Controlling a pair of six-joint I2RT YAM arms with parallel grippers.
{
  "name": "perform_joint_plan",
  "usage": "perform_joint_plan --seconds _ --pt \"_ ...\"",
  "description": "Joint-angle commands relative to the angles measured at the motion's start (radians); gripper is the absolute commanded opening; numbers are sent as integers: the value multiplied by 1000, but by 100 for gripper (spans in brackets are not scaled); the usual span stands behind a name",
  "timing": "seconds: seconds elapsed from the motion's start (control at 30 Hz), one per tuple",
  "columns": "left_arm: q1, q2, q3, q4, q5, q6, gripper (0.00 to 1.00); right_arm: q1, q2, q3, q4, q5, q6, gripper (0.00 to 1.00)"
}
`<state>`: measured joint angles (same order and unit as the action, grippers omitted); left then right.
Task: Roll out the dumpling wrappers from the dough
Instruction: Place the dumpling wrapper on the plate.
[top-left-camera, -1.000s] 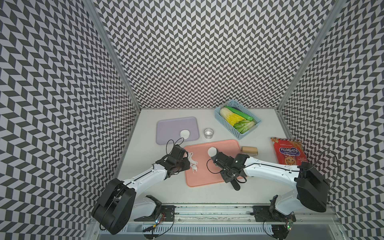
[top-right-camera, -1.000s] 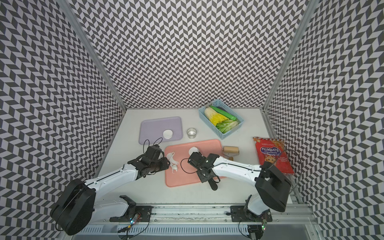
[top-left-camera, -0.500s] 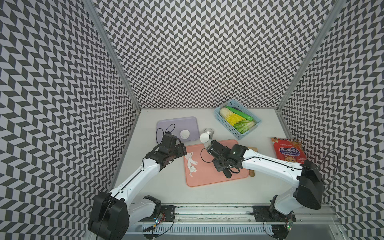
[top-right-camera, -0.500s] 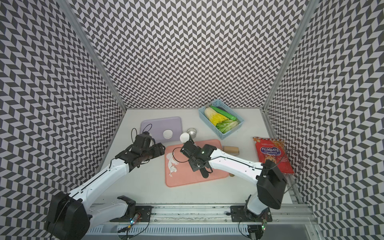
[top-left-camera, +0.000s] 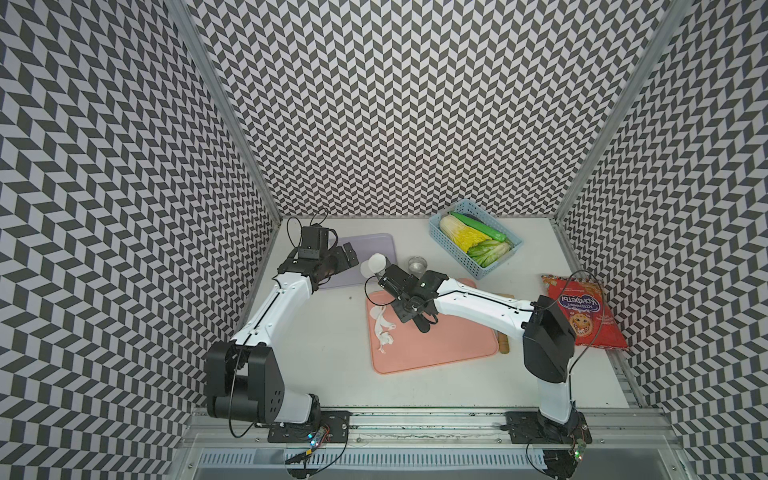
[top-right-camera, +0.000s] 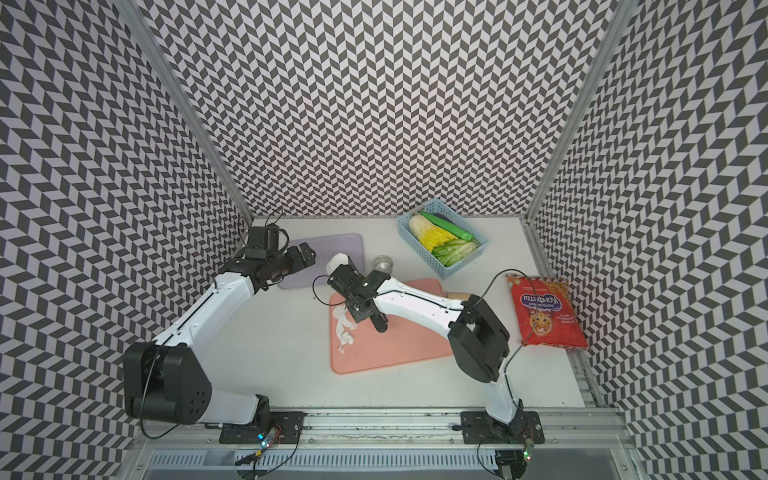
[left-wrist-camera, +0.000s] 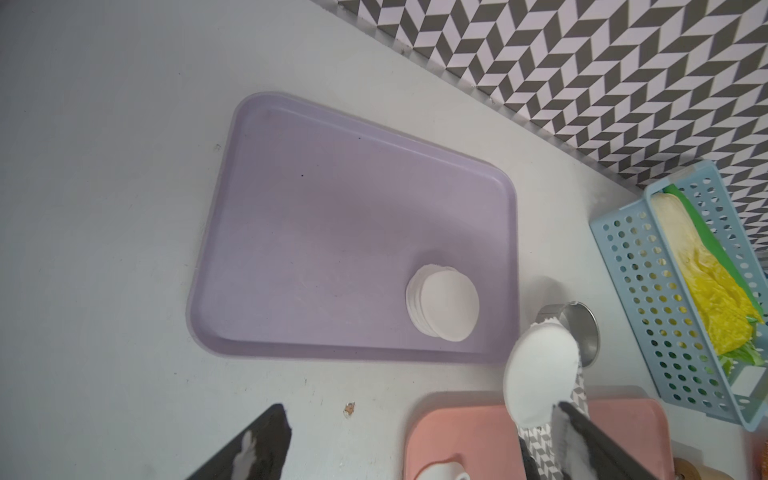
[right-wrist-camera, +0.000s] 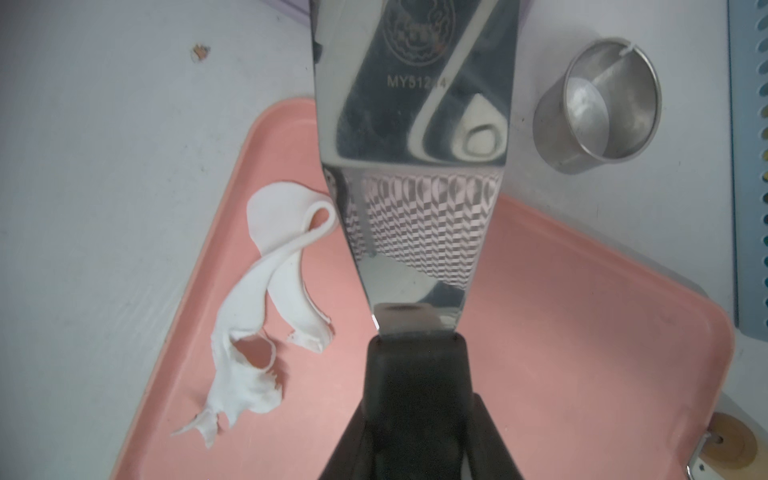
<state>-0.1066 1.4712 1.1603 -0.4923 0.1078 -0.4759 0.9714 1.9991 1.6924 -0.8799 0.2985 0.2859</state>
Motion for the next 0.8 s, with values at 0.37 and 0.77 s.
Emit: perform_joint_plan --seconds 0.37,0.77 --pt "-36 133 79 39 85 90 100 -38 183 257 -27 -17 -80 0" --pt "-107 240 109 58 13 92 100 -43 197 276 -35 -30 -61 0"
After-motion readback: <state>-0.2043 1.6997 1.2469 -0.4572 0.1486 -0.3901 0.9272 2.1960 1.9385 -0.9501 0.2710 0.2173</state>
